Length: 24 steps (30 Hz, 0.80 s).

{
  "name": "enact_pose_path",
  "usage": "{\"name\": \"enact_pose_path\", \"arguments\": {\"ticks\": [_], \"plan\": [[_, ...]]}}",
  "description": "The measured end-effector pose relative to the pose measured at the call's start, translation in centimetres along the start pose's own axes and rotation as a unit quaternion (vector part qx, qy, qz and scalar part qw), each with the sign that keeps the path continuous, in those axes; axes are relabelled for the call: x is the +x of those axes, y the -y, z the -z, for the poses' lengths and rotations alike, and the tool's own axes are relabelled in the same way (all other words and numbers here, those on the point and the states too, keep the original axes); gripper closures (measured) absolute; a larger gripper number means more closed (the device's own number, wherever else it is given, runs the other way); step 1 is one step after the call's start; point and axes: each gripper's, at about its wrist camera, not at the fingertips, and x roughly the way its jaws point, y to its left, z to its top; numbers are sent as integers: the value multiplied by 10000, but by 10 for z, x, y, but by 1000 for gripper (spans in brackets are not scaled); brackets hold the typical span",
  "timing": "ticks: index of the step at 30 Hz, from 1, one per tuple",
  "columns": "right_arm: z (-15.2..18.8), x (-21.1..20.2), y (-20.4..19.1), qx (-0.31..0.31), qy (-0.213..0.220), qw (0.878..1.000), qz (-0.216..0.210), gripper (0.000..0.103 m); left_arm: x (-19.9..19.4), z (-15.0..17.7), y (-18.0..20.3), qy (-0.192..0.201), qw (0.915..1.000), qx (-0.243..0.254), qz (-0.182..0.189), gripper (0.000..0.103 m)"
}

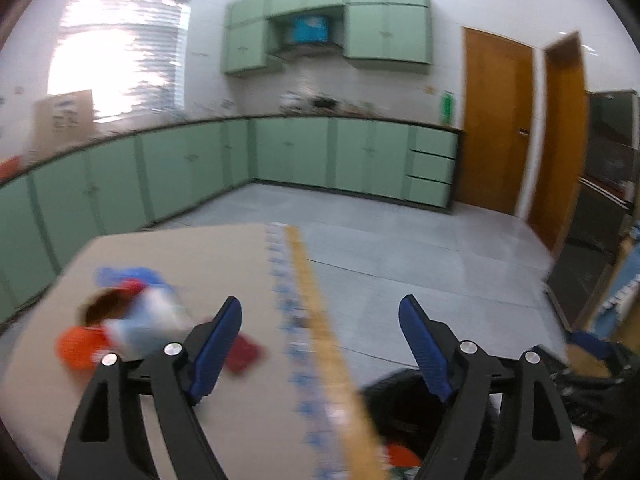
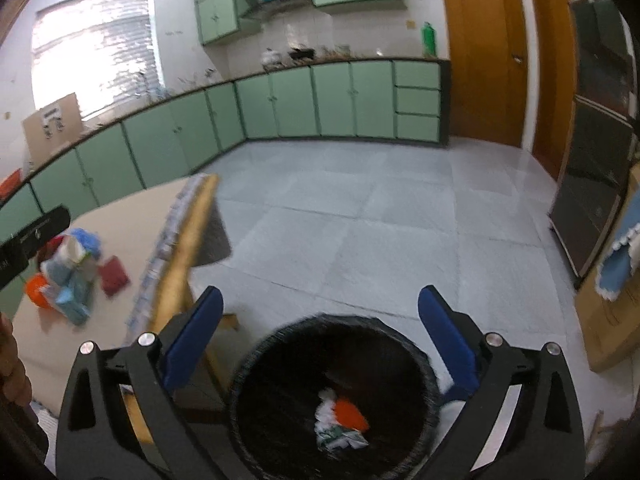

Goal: Collect trash
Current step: 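Move both tools back to the table toward the orange foam net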

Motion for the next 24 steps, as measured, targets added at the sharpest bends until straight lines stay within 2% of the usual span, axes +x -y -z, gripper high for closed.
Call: {"name": "enact_pose_path", "arguments": {"ticks": [5,8,11,17,24], "plan": [[-15,0,-54,-234,224,9982,-501,8,-23,4,-68,185,9951,-163,-959,24],[-21,5,-92,-442,315,9956,-766,8,-30,9,-110,173,9881,-324,-1494,24],[-24,9,-126,-623,337,9922,-1030,8,-32,18,-142,104,9814,-450,-1865,24],[-30,22,-186,-947,363,9850,-1393,8,-28,37,-186,-86,9738,-693,-2166,24],[-31,34,-229,-1113,381,9810,-1542,8,-9,53,-197,-324,9749,-696,-2092,25]]}}
